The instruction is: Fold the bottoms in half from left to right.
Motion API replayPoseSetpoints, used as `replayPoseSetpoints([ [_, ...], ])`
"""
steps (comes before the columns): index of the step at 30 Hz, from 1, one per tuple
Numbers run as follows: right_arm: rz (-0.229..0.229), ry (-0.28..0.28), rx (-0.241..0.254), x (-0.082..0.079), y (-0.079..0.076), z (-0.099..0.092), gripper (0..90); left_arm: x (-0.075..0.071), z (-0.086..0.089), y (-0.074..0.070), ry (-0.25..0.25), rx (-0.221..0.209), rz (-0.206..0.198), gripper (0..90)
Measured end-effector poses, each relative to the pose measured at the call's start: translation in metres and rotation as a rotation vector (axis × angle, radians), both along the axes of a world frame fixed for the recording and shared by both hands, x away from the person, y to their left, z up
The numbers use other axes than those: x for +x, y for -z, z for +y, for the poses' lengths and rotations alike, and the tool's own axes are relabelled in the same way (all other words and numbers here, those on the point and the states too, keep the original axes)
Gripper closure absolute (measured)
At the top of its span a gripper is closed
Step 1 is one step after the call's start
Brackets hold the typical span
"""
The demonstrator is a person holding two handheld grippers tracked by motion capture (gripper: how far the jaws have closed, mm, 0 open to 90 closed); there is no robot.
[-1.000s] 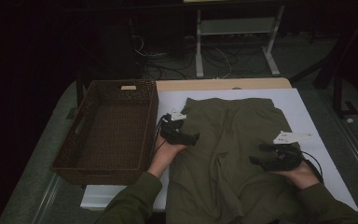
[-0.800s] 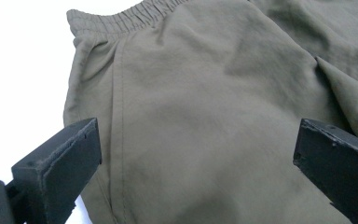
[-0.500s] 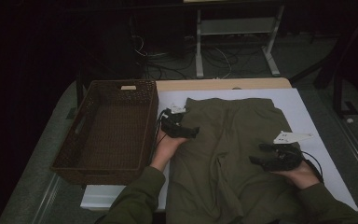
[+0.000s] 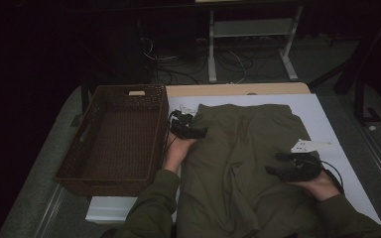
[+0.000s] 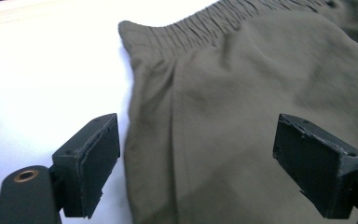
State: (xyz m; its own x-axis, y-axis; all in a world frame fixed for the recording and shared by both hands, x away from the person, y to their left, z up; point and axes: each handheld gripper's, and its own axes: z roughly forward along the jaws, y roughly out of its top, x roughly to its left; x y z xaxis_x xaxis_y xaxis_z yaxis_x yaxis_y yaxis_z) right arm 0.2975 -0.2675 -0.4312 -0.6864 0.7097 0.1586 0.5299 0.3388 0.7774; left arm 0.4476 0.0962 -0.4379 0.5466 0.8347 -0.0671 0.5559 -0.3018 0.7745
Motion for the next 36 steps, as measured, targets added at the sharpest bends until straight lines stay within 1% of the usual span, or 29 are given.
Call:
replayPoseSetpoints([
  [2, 0.001, 0.0, -0.001, 0.0, 0.0, 0.0, 29.5, 0.004, 0.001, 0.0, -0.009, 0.0, -0.001, 15.9],
  [6, 0.002, 0.002, 0.002, 0.0, 0.0, -0.001, 29.6, 0.01, 0.001, 0.003, -0.017, -0.024, 0.015, 20.1],
  [9, 0.002, 0.003, 0.003, 0.0, 0.0, -0.001, 29.6, 0.013, 0.0, 0.006, -0.015, -0.017, 0.024, 23.7],
  [12, 0.003, 0.002, 0.001, 0.0, 0.0, -0.001, 29.6, 0.014, 0.0, 0.007, -0.022, -0.008, 0.022, 27.0],
  [20, 0.004, -0.001, 0.0, 0.0, 0.0, -0.001, 29.5, 0.018, 0.004, 0.013, -0.053, -0.013, 0.046, 38.7],
  [24, 0.005, 0.0, 0.002, 0.0, 0.0, -0.001, 29.6, 0.018, 0.005, 0.015, -0.063, 0.001, 0.057, 44.2],
  [26, 0.005, 0.0, 0.002, 0.0, 0.0, -0.001, 29.6, 0.019, 0.006, 0.016, -0.062, -0.002, 0.065, 47.0],
  [31, 0.006, -0.001, 0.002, 0.0, 0.001, -0.001, 29.6, 0.019, 0.007, 0.016, -0.078, -0.003, 0.061, 58.1],
  [33, 0.006, -0.001, 0.003, 0.0, 0.001, -0.001, 29.6, 0.019, 0.008, 0.015, -0.082, -0.005, 0.063, 63.5],
  [35, 0.006, -0.001, 0.003, 0.0, 0.001, -0.001, 29.6, 0.02, 0.009, 0.015, -0.097, 0.005, 0.061, 69.9],
  [36, 0.007, -0.001, 0.003, 0.0, 0.001, -0.001, 29.6, 0.02, 0.009, 0.015, -0.101, 0.002, 0.063, 73.3],
])
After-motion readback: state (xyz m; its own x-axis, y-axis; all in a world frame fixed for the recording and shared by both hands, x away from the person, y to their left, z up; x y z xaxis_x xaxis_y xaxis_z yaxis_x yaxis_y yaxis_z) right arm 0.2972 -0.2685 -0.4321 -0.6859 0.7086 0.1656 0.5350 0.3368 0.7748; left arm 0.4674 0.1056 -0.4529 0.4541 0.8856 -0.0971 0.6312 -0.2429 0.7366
